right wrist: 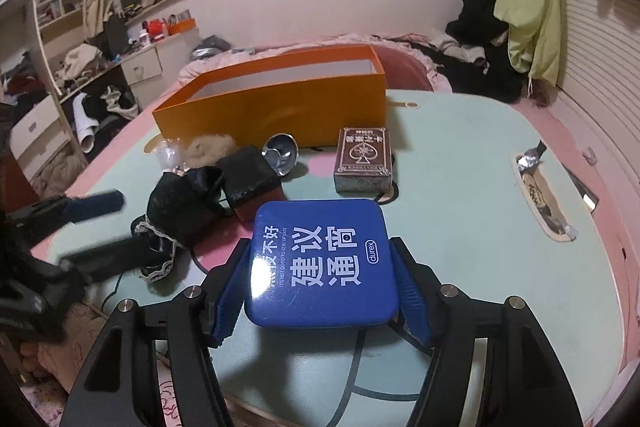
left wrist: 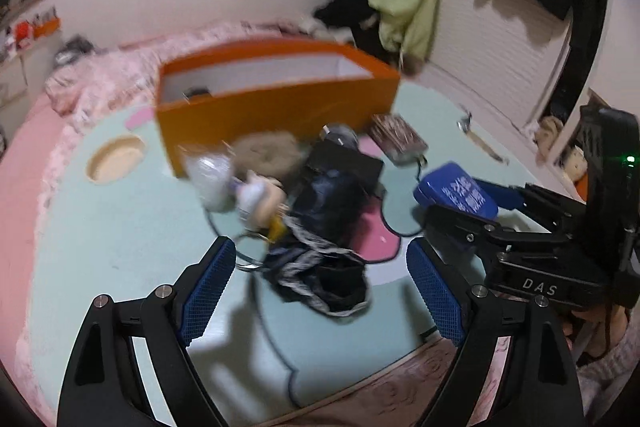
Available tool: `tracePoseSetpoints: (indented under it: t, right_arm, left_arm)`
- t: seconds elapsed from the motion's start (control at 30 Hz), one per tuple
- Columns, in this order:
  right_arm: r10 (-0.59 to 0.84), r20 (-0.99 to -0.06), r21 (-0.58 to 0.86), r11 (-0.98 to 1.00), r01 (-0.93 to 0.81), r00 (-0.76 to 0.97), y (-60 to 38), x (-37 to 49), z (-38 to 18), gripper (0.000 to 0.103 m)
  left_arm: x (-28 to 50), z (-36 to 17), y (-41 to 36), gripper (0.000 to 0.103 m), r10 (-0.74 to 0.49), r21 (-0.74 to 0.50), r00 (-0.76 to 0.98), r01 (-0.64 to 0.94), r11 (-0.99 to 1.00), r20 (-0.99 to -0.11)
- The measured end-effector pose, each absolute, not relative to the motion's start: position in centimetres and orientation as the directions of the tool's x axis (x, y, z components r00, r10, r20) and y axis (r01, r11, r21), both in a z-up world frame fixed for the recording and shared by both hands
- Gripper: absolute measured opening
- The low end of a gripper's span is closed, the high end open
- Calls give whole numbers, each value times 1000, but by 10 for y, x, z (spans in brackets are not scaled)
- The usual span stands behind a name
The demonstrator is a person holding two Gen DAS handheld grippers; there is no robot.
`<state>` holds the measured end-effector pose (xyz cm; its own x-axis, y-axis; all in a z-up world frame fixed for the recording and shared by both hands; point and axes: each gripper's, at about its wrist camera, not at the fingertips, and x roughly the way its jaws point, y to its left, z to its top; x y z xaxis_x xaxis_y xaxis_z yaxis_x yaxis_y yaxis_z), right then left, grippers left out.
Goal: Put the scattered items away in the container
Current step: 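Grasp blue tin with right tool while left tool grasps black lace cloth, then lower blue tin into orange box with right tool while left tool drops black lace cloth in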
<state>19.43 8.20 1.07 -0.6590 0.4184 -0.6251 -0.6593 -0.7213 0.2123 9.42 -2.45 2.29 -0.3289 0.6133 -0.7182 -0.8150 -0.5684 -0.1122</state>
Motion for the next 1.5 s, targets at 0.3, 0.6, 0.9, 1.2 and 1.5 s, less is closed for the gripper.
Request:
tracePoseSetpoints:
  t: [0.3,0.6,0.9,1.2,1.5]
  right_arm:
    - [417,-629,212,-720,-661,-656,80,194,11,66]
    - [424,-623,194,-730,-656,-657,79,192,19,66]
    - [439,-585,174,-754,-634,-683,96,174,55,66]
    - [436,-558,192,-760,-621,-706,154,122,96,66]
    - [405,-643,230,-707,-669,-650,200,59,79,66]
  left_arm:
    - [85,9,-21,34,623,-208,-228,-811,-546,-748]
    - [109,32,-51,30,678,-194,-271,-828,-527,-683]
    - [71,80,-49,30,717,-207,-339,-805,-556,-609]
    - [9,100,-4,30,712,-187,-394,-787,-588,-582]
    - [-44,80,28,30,657,-183,-437,-731,-657,-614]
